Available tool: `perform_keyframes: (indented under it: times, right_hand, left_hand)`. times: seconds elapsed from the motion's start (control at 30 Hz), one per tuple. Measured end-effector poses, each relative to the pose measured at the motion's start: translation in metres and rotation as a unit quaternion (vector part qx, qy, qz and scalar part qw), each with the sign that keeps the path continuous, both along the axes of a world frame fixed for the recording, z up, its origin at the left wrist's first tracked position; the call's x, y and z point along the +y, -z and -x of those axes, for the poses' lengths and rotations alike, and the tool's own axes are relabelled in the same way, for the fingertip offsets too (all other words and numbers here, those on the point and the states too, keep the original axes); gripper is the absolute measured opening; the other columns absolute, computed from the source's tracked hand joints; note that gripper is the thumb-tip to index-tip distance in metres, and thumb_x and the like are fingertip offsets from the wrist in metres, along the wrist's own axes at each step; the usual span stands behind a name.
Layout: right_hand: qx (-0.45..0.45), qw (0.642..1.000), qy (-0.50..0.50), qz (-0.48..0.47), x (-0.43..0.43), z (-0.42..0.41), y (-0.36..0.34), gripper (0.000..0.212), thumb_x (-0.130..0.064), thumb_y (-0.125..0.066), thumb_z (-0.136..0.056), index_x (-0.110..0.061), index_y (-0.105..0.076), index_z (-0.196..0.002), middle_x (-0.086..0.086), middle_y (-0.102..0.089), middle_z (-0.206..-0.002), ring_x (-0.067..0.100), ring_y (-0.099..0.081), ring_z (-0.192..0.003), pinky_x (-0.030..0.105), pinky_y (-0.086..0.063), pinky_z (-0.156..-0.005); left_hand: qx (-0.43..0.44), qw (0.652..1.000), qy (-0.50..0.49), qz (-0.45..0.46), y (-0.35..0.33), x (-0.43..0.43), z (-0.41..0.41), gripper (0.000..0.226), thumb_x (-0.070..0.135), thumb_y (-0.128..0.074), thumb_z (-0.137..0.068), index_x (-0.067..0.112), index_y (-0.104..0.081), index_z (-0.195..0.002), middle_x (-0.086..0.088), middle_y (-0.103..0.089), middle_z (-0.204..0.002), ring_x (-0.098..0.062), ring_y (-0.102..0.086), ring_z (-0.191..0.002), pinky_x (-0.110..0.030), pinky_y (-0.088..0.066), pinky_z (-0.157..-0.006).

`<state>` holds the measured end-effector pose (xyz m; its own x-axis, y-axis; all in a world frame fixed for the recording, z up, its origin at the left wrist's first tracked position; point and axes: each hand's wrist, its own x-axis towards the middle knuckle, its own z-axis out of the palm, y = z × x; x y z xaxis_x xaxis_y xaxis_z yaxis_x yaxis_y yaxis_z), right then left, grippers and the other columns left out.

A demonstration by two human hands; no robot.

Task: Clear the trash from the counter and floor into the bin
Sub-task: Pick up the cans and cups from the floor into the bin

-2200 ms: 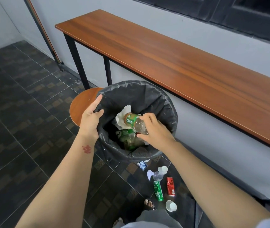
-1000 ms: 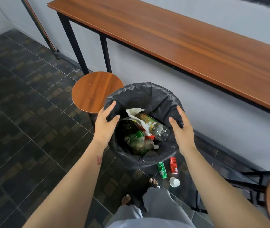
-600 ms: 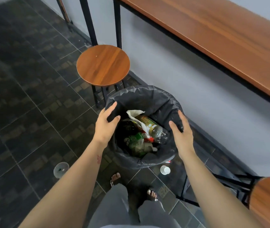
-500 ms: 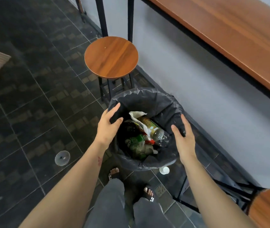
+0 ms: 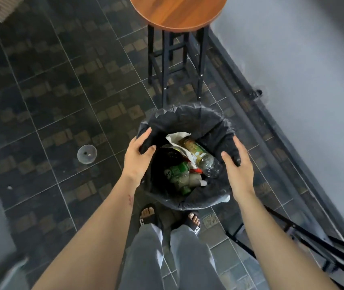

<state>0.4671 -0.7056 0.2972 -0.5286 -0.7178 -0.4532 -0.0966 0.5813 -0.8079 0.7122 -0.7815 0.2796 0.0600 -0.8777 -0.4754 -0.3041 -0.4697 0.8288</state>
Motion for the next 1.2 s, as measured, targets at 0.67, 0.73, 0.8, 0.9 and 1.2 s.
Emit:
perform_keyframes:
  times: [0.67, 0.73, 0.8, 0.9, 1.2]
  right_hand:
    - [0.015, 0.989, -0.107, 0.104, -0.111, -0.077, 0.33, 0.05, -0.027, -0.065, -0.09, -0.046, -0.05, -0.134, -0.021, -0.046, -0.143, -0.002, -0.039, -0.133, 0.021, -0.03, -0.11]
    - [0.019, 0.985, -0.121, 0.121, -0.125, -0.083, 0.351, 0.05, -0.026, -0.064, -0.091, -0.044, -0.05, -0.136, -0.021, -0.046, -0.143, -0.002, -0.039, -0.133, 0.022, -0.03, -0.111]
    - [0.025, 0.982, -0.133, 0.131, -0.139, -0.088, 0.37, 0.05, -0.027, -0.062, -0.092, -0.043, -0.049, -0.137, -0.022, -0.045, -0.144, -0.003, -0.038, -0.133, 0.021, -0.029, -0.11]
    - [0.026, 0.981, -0.137, 0.133, -0.152, -0.091, 0.392, 0.049, -0.029, -0.06, -0.093, -0.046, -0.047, -0.138, -0.022, -0.043, -0.145, -0.005, -0.037, -0.128, 0.019, -0.028, -0.106]
    - [0.115, 0.962, -0.211, 0.128, -0.161, -0.094, 0.393, 0.061, -0.032, -0.057, -0.094, -0.041, -0.03, -0.149, -0.014, -0.022, -0.159, 0.007, -0.026, -0.143, 0.027, -0.029, -0.109]
  left_hand:
    - [-0.018, 0.994, -0.066, 0.089, 0.296, -0.066, -0.089, 0.05, 0.009, -0.065, -0.094, 0.027, -0.057, -0.14, 0.003, -0.05, -0.138, -0.006, -0.053, -0.122, -0.023, -0.041, -0.108]
    - [-0.023, 0.991, -0.075, 0.107, 0.321, -0.075, -0.097, 0.05, 0.011, -0.066, -0.094, 0.03, -0.057, -0.139, 0.003, -0.05, -0.138, -0.006, -0.052, -0.123, -0.027, -0.041, -0.11]
    - [-0.028, 0.988, -0.087, 0.124, 0.342, -0.085, -0.102, 0.049, 0.014, -0.066, -0.094, 0.031, -0.057, -0.139, 0.003, -0.05, -0.138, -0.006, -0.052, -0.123, -0.029, -0.041, -0.11]
    - [-0.02, 0.984, -0.097, 0.145, 0.366, -0.099, -0.104, 0.049, 0.014, -0.066, -0.094, 0.028, -0.056, -0.141, 0.004, -0.05, -0.135, -0.004, -0.052, -0.119, -0.027, -0.042, -0.109]
    - [-0.151, 0.973, -0.051, 0.168, 0.372, -0.111, -0.117, 0.057, 0.024, -0.064, -0.095, 0.029, -0.044, -0.149, -0.002, -0.044, -0.146, -0.015, -0.043, -0.135, -0.023, -0.032, -0.107]
